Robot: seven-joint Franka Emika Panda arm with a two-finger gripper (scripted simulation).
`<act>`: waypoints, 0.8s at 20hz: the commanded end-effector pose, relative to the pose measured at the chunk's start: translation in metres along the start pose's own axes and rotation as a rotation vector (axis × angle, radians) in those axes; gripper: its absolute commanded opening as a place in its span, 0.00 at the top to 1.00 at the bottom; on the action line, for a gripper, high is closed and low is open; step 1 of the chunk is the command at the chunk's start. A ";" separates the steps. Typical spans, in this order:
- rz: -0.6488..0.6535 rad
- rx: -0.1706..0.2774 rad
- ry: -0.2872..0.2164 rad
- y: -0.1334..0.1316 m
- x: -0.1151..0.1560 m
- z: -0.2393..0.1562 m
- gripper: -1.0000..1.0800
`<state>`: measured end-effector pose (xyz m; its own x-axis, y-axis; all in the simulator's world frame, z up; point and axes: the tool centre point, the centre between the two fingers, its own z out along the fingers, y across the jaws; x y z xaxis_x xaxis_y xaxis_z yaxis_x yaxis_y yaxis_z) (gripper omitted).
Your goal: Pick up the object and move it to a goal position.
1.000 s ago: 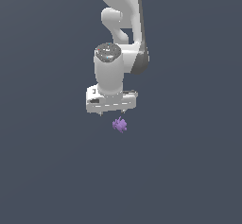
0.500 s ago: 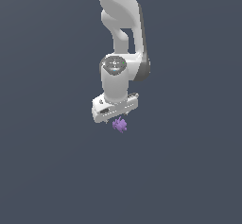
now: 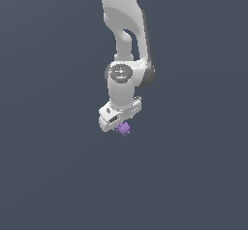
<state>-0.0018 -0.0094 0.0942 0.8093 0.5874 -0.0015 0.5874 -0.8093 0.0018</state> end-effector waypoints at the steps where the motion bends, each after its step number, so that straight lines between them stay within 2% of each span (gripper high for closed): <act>1: -0.025 0.001 0.001 -0.001 0.001 0.003 0.04; 9: -0.033 0.002 0.001 -0.002 0.001 0.007 0.04; 16: -0.036 0.002 0.001 -0.003 0.001 0.039 0.04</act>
<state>-0.0025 -0.0069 0.0636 0.7879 0.6158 0.0003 0.6158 -0.7879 0.0004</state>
